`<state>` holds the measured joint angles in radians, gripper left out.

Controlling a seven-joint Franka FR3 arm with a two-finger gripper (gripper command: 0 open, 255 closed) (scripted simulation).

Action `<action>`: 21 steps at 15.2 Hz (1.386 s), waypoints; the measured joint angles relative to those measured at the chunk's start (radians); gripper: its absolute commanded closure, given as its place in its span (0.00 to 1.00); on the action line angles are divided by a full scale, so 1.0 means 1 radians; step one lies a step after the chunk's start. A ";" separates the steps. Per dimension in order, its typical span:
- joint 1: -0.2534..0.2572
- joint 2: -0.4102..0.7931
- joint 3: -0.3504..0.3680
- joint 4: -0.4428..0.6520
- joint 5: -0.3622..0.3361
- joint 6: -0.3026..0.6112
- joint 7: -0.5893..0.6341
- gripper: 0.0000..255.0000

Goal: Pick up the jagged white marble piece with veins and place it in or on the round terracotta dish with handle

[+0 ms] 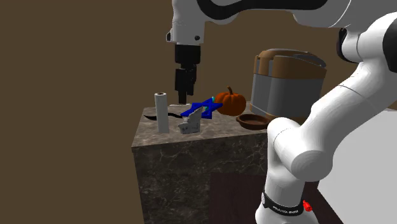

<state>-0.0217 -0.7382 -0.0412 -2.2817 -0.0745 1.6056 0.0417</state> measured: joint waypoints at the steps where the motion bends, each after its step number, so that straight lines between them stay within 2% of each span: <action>1: 0.000 0.000 0.000 0.000 0.000 0.000 0.000 0.00; 12: -0.029 0.184 -0.269 0.064 -0.054 0.031 -0.328 0.00; 18: -0.033 0.374 -0.424 0.158 -0.041 0.057 -0.538 0.00; 21: -0.035 0.502 -0.501 0.236 -0.009 0.061 -0.657 0.00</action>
<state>-0.0564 -0.2361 -0.5419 -2.0455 -0.0837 1.6669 -0.6156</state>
